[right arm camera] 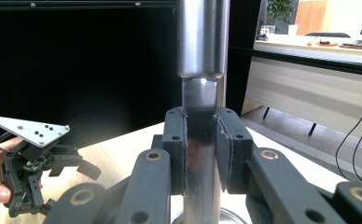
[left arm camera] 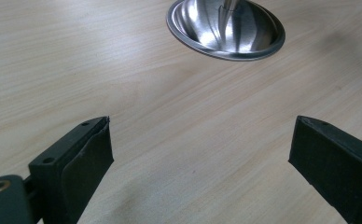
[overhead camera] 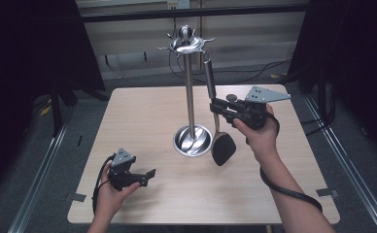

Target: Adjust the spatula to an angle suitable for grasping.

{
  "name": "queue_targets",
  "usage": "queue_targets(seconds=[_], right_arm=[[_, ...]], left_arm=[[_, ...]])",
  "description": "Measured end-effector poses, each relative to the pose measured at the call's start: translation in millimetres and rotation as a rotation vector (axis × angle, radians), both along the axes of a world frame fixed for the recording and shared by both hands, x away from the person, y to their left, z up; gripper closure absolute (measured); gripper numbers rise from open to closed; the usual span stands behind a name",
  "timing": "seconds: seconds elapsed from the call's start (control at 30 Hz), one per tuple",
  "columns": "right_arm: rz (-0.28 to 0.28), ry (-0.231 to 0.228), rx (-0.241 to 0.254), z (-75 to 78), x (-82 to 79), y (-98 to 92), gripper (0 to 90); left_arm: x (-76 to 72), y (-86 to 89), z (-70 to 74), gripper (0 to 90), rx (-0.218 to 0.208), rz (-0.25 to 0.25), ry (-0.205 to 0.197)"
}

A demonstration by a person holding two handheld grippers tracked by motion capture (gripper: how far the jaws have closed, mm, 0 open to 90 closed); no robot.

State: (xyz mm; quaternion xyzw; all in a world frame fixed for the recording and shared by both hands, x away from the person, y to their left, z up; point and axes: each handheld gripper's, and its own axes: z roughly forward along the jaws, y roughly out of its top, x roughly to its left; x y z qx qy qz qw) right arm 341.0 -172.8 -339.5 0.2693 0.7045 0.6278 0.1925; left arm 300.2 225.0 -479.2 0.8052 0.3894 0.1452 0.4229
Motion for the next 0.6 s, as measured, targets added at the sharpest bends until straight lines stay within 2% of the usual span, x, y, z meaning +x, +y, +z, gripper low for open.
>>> queue_targets(seconds=[0.23, 0.6], right_arm=[[0.009, 0.013, 0.018, -2.2, 3.7, 7.3, 75.8], [0.005, 0.019, 0.011, -2.2, 9.5, 13.9, 75.9]], left_arm=[[0.4, 0.4, 0.3, 5.9, -0.012, 0.004, -0.002], [0.6, 1.9, 1.9, 5.9, -0.010, 0.001, -0.004]])
